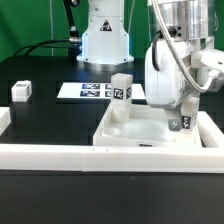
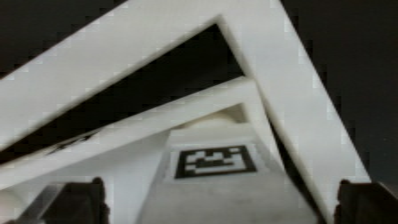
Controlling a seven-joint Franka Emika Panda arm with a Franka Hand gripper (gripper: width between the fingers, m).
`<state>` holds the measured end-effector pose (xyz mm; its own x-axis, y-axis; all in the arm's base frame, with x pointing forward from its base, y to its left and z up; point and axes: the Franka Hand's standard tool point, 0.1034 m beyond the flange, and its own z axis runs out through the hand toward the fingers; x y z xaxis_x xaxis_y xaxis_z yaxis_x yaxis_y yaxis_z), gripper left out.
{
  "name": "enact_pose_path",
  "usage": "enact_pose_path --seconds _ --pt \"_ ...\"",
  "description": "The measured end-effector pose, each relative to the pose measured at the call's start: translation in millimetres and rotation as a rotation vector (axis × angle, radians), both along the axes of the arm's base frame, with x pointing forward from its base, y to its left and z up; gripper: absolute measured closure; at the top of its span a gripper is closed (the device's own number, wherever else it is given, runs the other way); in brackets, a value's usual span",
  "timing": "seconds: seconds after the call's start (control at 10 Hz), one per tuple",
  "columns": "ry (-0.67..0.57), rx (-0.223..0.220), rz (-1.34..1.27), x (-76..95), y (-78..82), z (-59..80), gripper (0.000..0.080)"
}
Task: Assemble square table
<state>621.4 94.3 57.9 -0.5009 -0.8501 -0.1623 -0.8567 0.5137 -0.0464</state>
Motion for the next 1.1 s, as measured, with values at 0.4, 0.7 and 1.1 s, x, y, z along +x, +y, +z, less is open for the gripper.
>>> enact_pose_path --seconds 0.4,0.7,1.1 --pt "0.001 -0.001 0.002 -0.4 -0.2 -0.9 0.0151" --pt "0.002 -0.001 0.002 -0.7 -0.3 -1.4 0.0151" --pt "-0.080 0.009 0.272 -7.8 -19.4 39.1 0.0151"
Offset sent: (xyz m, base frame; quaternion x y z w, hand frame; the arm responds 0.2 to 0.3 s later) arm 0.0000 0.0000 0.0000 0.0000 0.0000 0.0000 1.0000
